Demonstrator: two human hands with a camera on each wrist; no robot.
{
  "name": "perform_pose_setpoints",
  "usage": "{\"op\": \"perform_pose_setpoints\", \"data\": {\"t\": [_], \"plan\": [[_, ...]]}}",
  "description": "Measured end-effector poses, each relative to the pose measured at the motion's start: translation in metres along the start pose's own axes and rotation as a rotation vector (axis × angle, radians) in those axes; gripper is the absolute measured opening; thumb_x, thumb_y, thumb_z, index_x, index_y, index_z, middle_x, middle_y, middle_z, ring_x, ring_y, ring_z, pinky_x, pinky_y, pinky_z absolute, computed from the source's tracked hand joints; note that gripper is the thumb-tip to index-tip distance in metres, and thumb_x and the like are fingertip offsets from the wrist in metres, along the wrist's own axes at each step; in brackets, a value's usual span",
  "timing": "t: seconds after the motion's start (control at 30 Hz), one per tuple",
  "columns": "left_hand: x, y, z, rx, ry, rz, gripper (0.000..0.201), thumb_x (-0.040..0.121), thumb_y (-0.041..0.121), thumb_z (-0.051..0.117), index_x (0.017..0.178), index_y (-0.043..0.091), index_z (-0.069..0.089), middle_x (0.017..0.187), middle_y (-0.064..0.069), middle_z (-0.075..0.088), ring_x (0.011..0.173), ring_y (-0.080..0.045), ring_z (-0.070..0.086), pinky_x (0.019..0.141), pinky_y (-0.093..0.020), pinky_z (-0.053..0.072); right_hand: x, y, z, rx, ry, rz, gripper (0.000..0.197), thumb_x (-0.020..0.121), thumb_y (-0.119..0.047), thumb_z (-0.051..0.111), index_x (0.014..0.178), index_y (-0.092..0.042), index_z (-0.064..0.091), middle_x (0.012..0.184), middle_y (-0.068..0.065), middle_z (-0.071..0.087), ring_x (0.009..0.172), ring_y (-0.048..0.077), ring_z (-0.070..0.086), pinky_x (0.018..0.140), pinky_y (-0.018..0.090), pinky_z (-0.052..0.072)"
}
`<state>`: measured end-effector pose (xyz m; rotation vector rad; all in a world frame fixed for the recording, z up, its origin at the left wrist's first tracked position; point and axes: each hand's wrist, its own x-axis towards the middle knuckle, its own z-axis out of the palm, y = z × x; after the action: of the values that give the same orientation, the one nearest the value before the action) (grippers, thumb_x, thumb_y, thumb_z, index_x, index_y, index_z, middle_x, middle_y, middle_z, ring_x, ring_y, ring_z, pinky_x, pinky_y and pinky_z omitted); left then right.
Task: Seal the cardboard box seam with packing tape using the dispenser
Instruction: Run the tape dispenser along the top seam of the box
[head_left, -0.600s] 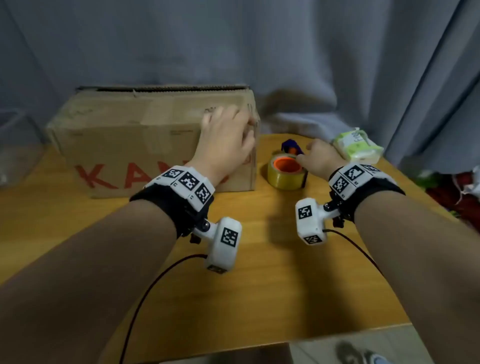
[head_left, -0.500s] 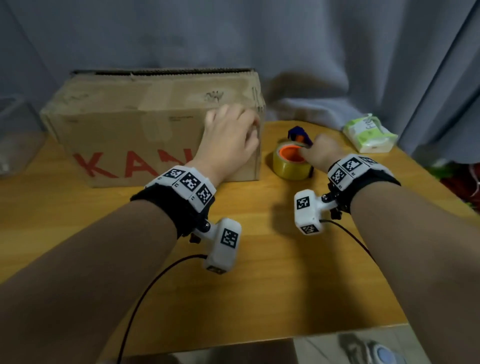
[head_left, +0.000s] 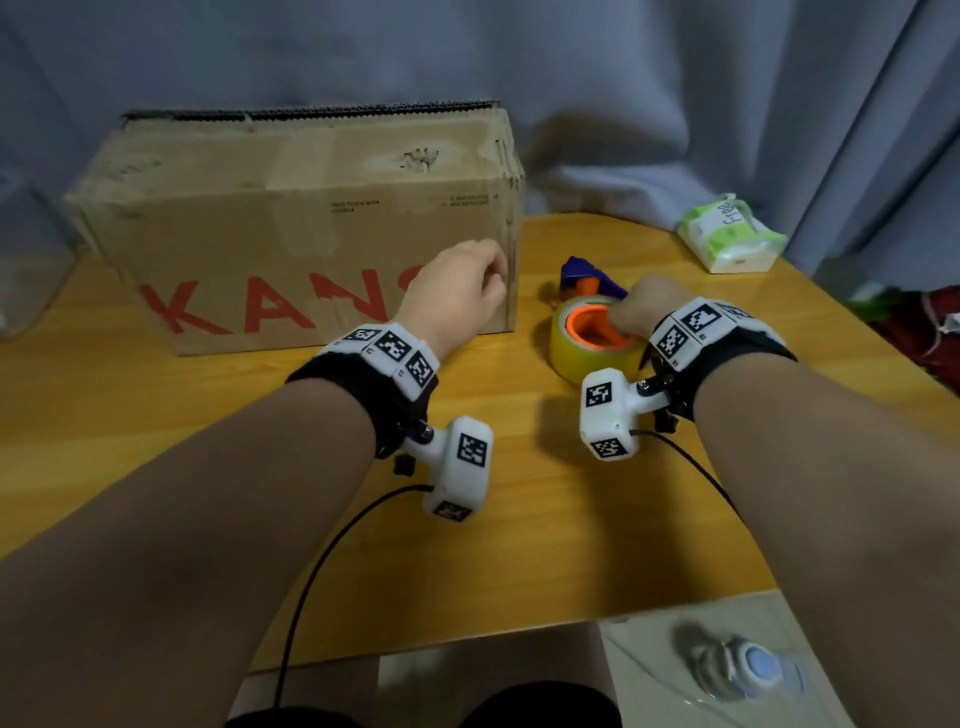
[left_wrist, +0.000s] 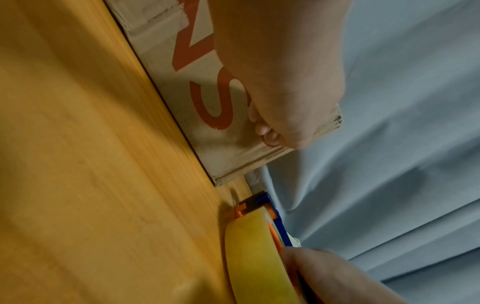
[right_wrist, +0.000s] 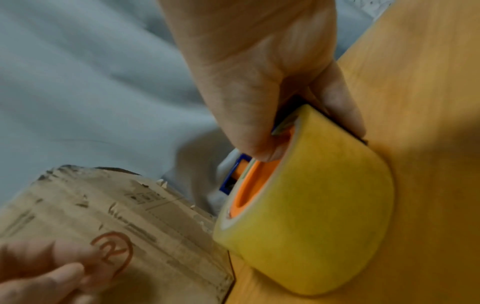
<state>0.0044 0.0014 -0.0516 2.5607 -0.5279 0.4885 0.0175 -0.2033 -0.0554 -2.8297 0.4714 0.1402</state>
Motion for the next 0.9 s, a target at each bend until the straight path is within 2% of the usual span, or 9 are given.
{"op": "perform_pose_setpoints", "data": {"t": [0.07, 0.17, 0.23, 0.37, 0.5, 0.57, 0.67, 0.77, 0.9], "plan": [[-0.003, 0.004, -0.005, -0.042, -0.011, -0.021, 0.018, 0.09, 0.015, 0.046, 0.099, 0.012, 0.061, 0.1, -0.001, 0.06, 0.086, -0.02, 0.056, 0.076, -0.036, 0.048, -0.008, 0.007, 0.001, 0.075, 0.027, 0.011, 0.022, 0.089, -0.016, 0.054, 0.07, -0.006, 0.048, 0.075, 0.01, 0.054, 0.061, 0.023, 0.047, 0.046, 0.029, 0.031], [-0.008, 0.006, -0.016, -0.086, -0.028, -0.041, 0.014, 0.09, 0.016, 0.048, 0.096, 0.013, 0.061, 0.093, 0.002, 0.057, 0.083, -0.018, 0.055, 0.073, -0.031, 0.045, -0.022, 0.021, 0.008, 0.397, 0.166, -0.032, 0.027, 0.087, -0.018, 0.06, 0.103, 0.002, 0.051, 0.089, 0.012, 0.052, 0.079, 0.031, 0.055, 0.051, 0.03, 0.035], [-0.012, 0.006, -0.027, -0.11, -0.035, -0.038, 0.015, 0.092, 0.017, 0.048, 0.098, 0.011, 0.061, 0.09, 0.002, 0.059, 0.081, -0.019, 0.056, 0.069, -0.028, 0.043, -0.036, 0.027, 0.009, 0.698, 0.273, -0.079, 0.031, 0.084, -0.016, 0.065, 0.105, -0.002, 0.048, 0.088, 0.01, 0.053, 0.088, 0.03, 0.058, 0.062, 0.031, 0.043], [-0.023, 0.013, -0.057, -0.284, -0.065, -0.051, 0.022, 0.097, 0.025, 0.047, 0.101, 0.009, 0.061, 0.082, 0.0, 0.06, 0.082, -0.026, 0.062, 0.075, -0.038, 0.053, -0.074, 0.012, -0.015, 1.046, 0.323, -0.216, 0.031, 0.083, 0.002, 0.055, 0.113, -0.005, 0.048, 0.089, 0.007, 0.055, 0.08, 0.02, 0.053, 0.056, 0.017, 0.041], [-0.029, 0.018, -0.095, -0.507, -0.001, -0.051, 0.023, 0.099, 0.028, 0.043, 0.09, 0.012, 0.058, 0.085, -0.004, 0.063, 0.074, -0.019, 0.06, 0.072, -0.038, 0.052, -0.106, -0.032, -0.046, 0.996, 0.313, -0.517, 0.043, 0.079, 0.017, 0.042, 0.103, -0.016, 0.055, 0.072, -0.007, 0.055, 0.058, -0.011, 0.053, 0.055, 0.007, 0.039], [-0.033, 0.018, -0.121, -0.65, 0.03, -0.072, 0.03, 0.101, 0.029, 0.037, 0.084, 0.015, 0.057, 0.08, -0.002, 0.061, 0.069, -0.013, 0.056, 0.063, -0.028, 0.047, -0.117, -0.055, -0.056, 1.008, 0.294, -0.604, 0.044, 0.077, 0.02, 0.042, 0.096, -0.016, 0.059, 0.068, -0.008, 0.057, 0.049, -0.013, 0.051, 0.052, 0.01, 0.039], [-0.04, 0.014, -0.166, -0.769, 0.069, -0.189, 0.047, 0.101, 0.043, 0.027, 0.082, 0.015, 0.06, 0.079, -0.004, 0.065, 0.067, -0.014, 0.059, 0.061, -0.024, 0.048, -0.122, -0.088, -0.07, 0.995, 0.347, -0.672, 0.054, 0.072, 0.021, 0.042, 0.103, -0.018, 0.062, 0.079, -0.006, 0.064, 0.068, -0.009, 0.059, 0.065, 0.015, 0.044], [-0.05, 0.004, -0.207, -0.843, 0.061, -0.294, 0.066, 0.096, 0.058, 0.018, 0.082, 0.01, 0.062, 0.082, -0.011, 0.068, 0.073, -0.021, 0.065, 0.065, -0.03, 0.053, -0.126, -0.124, -0.08, 0.868, 0.408, -0.736, 0.057, 0.07, 0.016, 0.046, 0.113, -0.019, 0.062, 0.101, 0.003, 0.065, 0.096, 0.017, 0.06, 0.084, 0.028, 0.047], [-0.059, -0.014, -0.249, -0.898, 0.029, -0.387, 0.075, 0.089, 0.068, 0.02, 0.088, 0.006, 0.061, 0.092, -0.015, 0.068, 0.085, -0.026, 0.068, 0.067, -0.031, 0.057, -0.124, -0.167, -0.089, 0.632, 0.513, -0.788, 0.046, 0.073, 0.008, 0.052, 0.11, -0.017, 0.059, 0.101, 0.003, 0.055, 0.097, 0.024, 0.053, 0.08, 0.027, 0.039]]}}
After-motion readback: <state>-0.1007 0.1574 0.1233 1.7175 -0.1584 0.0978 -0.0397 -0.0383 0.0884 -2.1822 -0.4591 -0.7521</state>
